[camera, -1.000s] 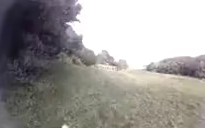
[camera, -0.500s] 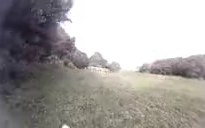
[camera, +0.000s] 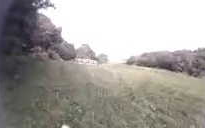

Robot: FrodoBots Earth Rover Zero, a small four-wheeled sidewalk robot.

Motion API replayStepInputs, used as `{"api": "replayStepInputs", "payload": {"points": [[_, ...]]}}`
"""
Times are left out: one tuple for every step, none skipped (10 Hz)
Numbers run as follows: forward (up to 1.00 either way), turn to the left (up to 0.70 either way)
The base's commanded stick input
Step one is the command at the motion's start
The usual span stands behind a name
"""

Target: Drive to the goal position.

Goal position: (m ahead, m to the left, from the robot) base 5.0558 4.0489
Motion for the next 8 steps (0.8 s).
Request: {"api": "replayStepInputs", "payload": {"points": [[0.85, 0.0], [0.85, 0.0], [0.85, 0.0], [0.85, 0.0], [0.85, 0.0], [0.85, 0.0], [0.85, 0.0], [0.85, 0.0]]}}
